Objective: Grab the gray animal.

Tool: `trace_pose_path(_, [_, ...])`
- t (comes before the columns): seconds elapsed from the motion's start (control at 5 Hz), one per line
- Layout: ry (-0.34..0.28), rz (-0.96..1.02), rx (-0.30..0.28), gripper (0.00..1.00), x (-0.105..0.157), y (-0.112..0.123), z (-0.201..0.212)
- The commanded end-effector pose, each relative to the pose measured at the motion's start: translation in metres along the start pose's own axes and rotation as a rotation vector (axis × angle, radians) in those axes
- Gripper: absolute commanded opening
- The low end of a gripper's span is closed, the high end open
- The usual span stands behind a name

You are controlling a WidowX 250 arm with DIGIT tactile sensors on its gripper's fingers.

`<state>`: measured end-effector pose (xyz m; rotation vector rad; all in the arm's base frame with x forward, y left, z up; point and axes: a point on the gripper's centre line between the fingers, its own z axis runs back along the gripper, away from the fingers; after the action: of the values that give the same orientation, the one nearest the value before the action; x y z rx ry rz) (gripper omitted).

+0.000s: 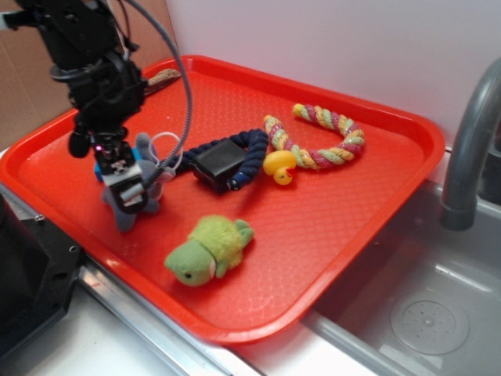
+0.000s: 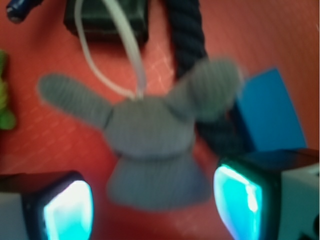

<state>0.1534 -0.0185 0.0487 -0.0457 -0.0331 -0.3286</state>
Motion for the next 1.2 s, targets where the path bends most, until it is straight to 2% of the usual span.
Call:
trace_pose_path(0.0, [0.016, -0.047, 0.001, 1.00, 0.011, -0.013, -0.019])
trace_pose_path(0.2, [0.082, 0.005, 0.029, 0.00, -0.005, -0.004, -0.040])
trace_pose_path(0.4, [0.021, 0.021, 0.031, 0.00, -0.003, 0.002, -0.011])
trace_pose_path(0.6, [-0.028, 0.090, 0.092, 0.00, -0.010, 0.023, 0.040])
trace_pose_path(0.8, [-0.069, 0.253, 0.109, 0.00, -0.023, 0.056, 0.092])
trace_pose_path(1.0, [-0.090, 0.322, 0.142, 0.00, -0.014, 0.071, 0.133])
